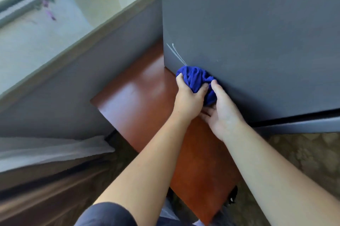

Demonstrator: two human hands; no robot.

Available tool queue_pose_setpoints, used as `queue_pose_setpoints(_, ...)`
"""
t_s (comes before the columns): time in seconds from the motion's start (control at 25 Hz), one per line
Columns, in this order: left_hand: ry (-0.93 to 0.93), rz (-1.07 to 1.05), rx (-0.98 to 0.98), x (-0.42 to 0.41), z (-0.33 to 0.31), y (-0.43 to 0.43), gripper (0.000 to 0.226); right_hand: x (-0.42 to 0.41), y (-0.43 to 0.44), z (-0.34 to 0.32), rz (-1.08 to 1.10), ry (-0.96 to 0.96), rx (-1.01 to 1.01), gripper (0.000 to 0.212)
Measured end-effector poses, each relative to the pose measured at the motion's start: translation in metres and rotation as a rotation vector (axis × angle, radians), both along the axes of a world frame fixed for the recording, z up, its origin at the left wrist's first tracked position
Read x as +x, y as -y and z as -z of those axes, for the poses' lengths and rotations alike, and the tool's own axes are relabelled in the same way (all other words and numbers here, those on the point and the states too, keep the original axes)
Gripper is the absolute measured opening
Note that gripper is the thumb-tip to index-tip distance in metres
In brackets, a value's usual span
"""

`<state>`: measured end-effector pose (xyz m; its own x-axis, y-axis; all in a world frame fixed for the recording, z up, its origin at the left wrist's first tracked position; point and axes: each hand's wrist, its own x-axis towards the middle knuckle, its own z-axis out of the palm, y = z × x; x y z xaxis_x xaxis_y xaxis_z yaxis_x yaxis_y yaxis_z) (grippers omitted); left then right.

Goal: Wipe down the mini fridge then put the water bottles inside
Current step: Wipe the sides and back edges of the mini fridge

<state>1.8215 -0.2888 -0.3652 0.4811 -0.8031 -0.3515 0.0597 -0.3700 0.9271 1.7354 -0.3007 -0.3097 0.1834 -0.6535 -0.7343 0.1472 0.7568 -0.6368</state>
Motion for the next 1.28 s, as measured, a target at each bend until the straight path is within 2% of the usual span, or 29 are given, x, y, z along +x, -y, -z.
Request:
queue_pose_setpoints(0.24,-0.181,0.051,0.134,0.067,0.063,0.036,0.065,0.049,0.037,0.043,-0.027,-0.090,0.091,0.034)
queue_pose_setpoints(0.36,-0.253,0.092,0.116,0.073,0.082,0.037,0.053,0.060,0.039,0.063,-0.004,-0.147,0.095,0.034)
queue_pose_setpoints(0.48,-0.198,0.023,0.029,0.095,0.079,0.054,0.039,0.083,0.049,0.065,0.016,-0.108,0.023,0.036)
queue_pose_setpoints(0.6,-0.082,-0.062,-0.061,0.122,0.056,0.070,0.030,0.111,0.056,0.048,0.016,0.032,-0.060,0.035)
queue_pose_setpoints(0.8,0.085,-0.100,-0.253,0.140,-0.020,0.074,0.038,0.122,0.050,-0.010,-0.003,0.241,-0.203,0.037)
queue_pose_setpoints(0.96,0.136,-0.019,-0.281,0.106,-0.049,0.061,0.040,0.079,0.033,-0.035,0.048,0.287,-0.211,0.040)
queue_pose_setpoints(1.12,0.111,0.139,-0.213,0.029,-0.039,0.012,0.059,-0.002,-0.021,-0.033,0.134,0.212,-0.208,0.041)
queue_pose_setpoints(1.28,0.096,0.178,-0.177,-0.053,-0.038,-0.026,0.069,-0.078,-0.061,-0.031,0.188,0.161,-0.209,0.041)
